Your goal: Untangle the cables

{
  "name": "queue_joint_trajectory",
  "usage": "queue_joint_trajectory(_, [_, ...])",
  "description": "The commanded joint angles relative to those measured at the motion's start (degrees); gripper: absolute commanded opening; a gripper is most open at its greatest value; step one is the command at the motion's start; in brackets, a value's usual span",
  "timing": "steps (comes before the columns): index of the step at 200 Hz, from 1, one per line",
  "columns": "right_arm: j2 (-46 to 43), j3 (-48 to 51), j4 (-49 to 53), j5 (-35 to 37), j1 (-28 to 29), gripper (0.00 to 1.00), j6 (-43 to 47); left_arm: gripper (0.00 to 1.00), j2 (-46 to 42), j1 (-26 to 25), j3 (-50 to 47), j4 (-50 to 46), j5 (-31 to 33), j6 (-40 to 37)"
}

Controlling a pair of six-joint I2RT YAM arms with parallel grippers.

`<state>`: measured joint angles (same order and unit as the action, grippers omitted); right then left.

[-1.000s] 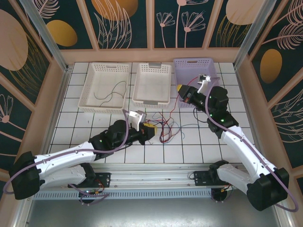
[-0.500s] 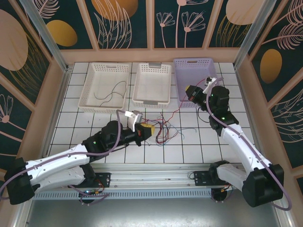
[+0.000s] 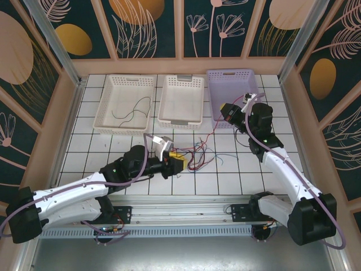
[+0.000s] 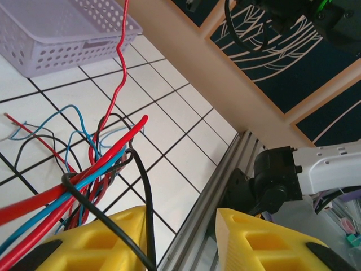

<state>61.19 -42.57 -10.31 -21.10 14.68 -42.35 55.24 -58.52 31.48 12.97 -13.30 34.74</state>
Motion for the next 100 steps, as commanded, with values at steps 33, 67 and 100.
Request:
queue_joint_trajectory(33, [0.8, -1.3, -1.1, 0.8, -0.5, 0.0, 0.1, 0.46, -0.2, -0.1, -0.1, -1.5, -3.1, -0.9])
queue_joint_trajectory(67, [1.9, -2.9, -0.9, 0.3, -0.6, 0.0, 0.1, 0.47, 0.2, -0.1, -0.1, -4.2, -2.6, -1.6])
queue_joint_trajectory(100, [2.3, -3.6, -0.5, 0.8, -0.6, 0.0, 0.4, 0.35, 1.5, -0.1, 0.7, -7.3, -1.1, -2.9])
